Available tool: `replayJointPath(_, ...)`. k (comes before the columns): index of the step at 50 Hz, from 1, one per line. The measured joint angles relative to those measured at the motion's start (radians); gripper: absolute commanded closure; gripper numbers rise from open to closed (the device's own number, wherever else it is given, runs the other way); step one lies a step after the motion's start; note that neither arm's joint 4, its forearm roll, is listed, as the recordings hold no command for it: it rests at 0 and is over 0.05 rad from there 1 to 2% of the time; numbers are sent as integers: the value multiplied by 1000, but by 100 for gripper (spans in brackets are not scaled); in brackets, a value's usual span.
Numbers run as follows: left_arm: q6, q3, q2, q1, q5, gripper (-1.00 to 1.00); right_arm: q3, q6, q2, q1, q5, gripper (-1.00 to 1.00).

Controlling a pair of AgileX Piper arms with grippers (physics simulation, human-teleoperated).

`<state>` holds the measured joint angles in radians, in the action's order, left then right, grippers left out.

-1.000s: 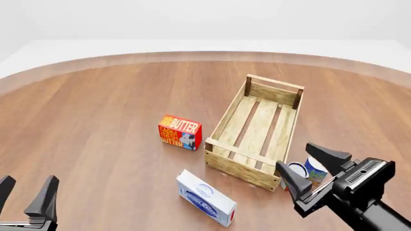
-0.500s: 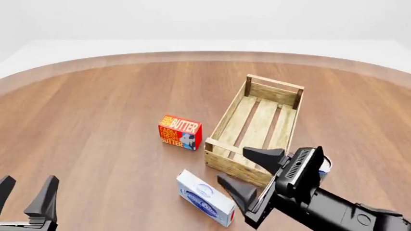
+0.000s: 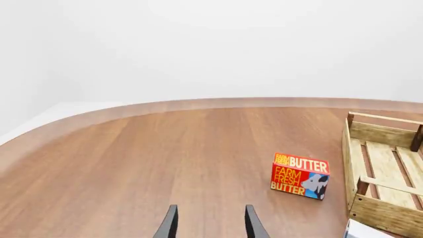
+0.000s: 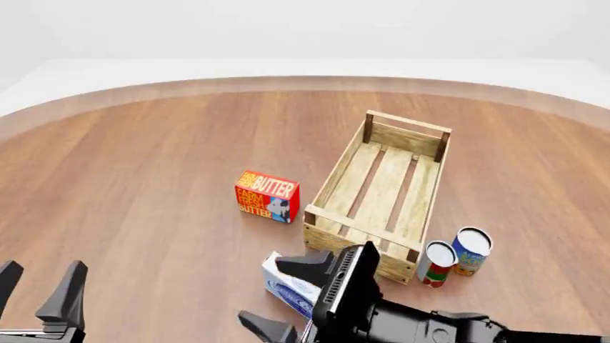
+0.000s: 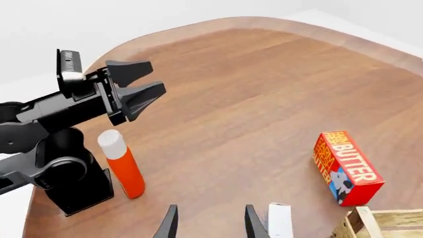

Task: Pick up the ketchup, and put it in the wooden tray.

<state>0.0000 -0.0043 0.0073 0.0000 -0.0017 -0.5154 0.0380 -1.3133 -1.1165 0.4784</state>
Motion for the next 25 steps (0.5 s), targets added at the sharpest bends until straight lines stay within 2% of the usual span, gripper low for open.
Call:
replayJointPath(12, 0, 0, 0, 0, 0, -100, -74, -19, -118, -88, 12, -100)
replayJointPath(25, 0, 0, 0, 0, 0, -100, -173, -60, -208, -169, -25, -100)
